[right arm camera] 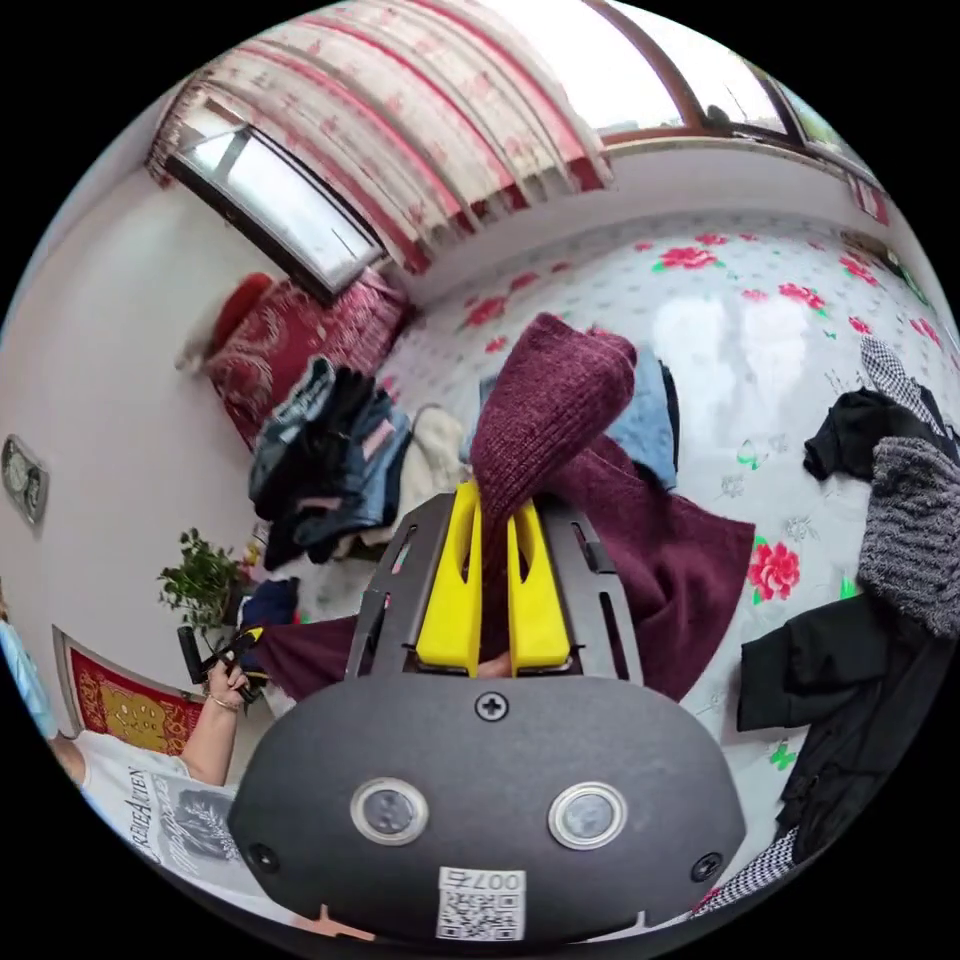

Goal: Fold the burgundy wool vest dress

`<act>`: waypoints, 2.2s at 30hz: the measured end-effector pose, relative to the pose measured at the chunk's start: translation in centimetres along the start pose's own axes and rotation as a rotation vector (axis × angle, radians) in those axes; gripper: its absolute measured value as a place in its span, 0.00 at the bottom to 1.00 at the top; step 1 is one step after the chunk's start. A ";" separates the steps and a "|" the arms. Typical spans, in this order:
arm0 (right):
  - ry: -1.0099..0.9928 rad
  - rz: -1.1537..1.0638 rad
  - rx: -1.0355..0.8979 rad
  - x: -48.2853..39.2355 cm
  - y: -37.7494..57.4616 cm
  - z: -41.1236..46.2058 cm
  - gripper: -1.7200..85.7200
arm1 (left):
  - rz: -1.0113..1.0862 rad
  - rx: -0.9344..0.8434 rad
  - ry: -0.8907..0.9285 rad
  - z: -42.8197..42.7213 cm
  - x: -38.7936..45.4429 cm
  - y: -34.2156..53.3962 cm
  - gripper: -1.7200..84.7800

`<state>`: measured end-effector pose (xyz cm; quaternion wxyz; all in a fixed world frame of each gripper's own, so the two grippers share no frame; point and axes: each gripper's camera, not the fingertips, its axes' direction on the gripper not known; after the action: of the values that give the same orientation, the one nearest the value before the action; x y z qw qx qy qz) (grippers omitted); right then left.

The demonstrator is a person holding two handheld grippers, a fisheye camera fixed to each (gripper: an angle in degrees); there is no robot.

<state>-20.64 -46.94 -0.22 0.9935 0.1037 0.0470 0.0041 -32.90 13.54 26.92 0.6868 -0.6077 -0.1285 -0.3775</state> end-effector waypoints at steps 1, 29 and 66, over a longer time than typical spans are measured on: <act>-0.023 -0.033 0.093 -0.9 -0.4 -6.1 0.03 | 0.051 0.153 0.010 -3.8 1.5 -1.3 0.01; 0.375 0.405 -0.128 15.2 37.1 -24.4 0.12 | -0.122 -0.306 -0.191 -4.8 -3.3 18.0 0.10; 0.044 0.475 0.041 22.2 23.8 -44.3 0.02 | -0.161 -0.254 0.235 -6.9 -2.7 20.5 0.01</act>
<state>-2.67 -14.13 -40.47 0.9610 0.1321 0.0428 0.2390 -22.88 7.58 8.49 0.5824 -0.6291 -0.0470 -0.5127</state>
